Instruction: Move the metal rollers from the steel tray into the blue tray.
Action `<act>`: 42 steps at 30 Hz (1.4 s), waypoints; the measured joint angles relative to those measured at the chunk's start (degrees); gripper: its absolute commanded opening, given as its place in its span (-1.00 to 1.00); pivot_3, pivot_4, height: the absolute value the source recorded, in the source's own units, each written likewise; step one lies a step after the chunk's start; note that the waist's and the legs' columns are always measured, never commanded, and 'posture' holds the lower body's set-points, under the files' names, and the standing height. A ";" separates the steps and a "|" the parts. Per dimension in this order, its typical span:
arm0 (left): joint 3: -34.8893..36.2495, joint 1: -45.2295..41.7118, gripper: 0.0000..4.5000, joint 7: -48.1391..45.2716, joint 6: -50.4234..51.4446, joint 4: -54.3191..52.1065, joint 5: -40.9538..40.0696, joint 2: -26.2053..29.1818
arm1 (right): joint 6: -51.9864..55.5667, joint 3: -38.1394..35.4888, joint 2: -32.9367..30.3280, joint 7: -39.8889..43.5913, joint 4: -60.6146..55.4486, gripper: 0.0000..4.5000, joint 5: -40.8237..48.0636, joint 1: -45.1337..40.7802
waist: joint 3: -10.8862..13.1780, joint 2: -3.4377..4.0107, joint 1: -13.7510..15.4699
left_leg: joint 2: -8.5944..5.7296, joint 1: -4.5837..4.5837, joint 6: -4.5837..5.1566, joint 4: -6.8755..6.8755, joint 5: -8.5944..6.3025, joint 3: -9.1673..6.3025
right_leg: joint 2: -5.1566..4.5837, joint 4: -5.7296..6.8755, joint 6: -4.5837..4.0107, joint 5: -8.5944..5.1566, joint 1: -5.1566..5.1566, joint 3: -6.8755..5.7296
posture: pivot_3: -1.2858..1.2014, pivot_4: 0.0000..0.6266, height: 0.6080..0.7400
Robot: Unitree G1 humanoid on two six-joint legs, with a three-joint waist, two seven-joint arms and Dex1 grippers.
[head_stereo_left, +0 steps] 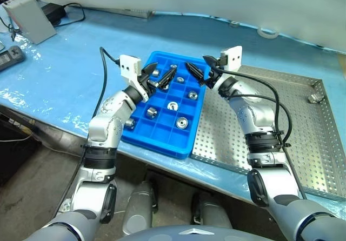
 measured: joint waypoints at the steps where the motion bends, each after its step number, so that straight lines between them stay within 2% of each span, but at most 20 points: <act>1: -0.08 -0.02 0.99 -0.10 0.00 0.20 0.02 0.00 | -0.07 -0.03 0.11 -0.19 0.08 1.00 -0.10 0.00 | 0.00 0.00 -0.01 | 0.00 0.00 0.00 0.00 0.00 0.00 | 0.00 0.00 0.00 0.00 0.00 0.00 | 0.16 -0.52 1.00; 42: -1.08 -1.03 0.99 -1.31 -0.19 1.24 0.14 -0.07 | -0.16 -0.25 0.85 -2.11 0.09 1.00 -0.91 0.73 | 0.00 0.00 -0.24 | 0.00 0.01 0.01 0.01 0.01 -0.01 | 0.00 0.02 0.00 0.00 0.00 -0.01 | 0.14 -0.52 1.00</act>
